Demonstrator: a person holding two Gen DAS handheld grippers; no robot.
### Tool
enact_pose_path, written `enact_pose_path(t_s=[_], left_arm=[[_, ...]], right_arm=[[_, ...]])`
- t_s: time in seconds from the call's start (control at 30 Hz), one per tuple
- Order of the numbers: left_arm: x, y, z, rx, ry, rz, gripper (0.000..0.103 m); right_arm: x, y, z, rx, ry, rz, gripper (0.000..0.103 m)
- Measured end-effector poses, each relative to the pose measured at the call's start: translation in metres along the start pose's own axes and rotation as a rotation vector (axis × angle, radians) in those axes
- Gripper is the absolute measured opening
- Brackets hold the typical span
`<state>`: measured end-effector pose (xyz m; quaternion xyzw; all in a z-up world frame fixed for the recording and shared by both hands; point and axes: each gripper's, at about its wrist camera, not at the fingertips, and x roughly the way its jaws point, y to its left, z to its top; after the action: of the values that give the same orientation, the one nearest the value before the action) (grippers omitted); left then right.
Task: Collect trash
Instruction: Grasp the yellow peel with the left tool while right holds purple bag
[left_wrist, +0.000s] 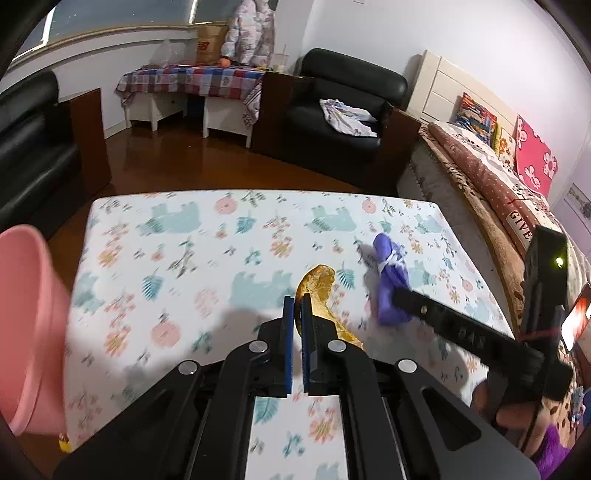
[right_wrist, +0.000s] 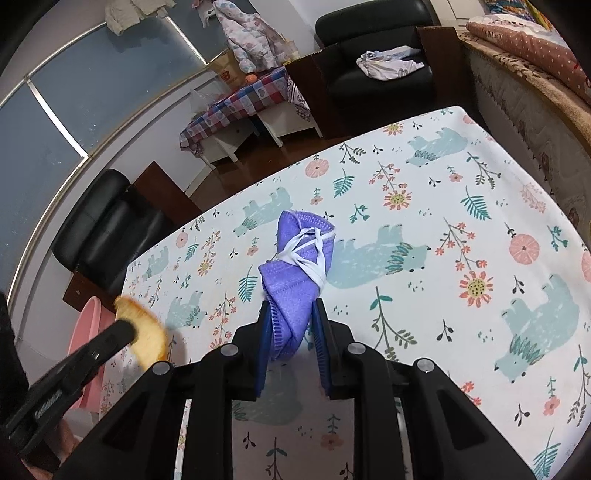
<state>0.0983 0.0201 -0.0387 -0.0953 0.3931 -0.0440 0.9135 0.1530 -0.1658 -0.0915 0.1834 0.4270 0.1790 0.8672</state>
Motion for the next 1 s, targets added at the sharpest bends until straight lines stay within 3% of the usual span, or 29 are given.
enact_pose_path(t_s=[0.6, 1.0], left_arm=[[-0.088, 0.03, -0.034, -0.037, -0.102, 0.062, 0.003], [-0.133, 0.063, -0.046, -0.113, -0.176, 0.1, 0.003]], right_arm=[[0.004, 0.002, 0.001, -0.007, 0.003, -0.01, 0.021], [0.004, 0.033, -0.018, -0.079, 0.009, -0.072, 0.021]])
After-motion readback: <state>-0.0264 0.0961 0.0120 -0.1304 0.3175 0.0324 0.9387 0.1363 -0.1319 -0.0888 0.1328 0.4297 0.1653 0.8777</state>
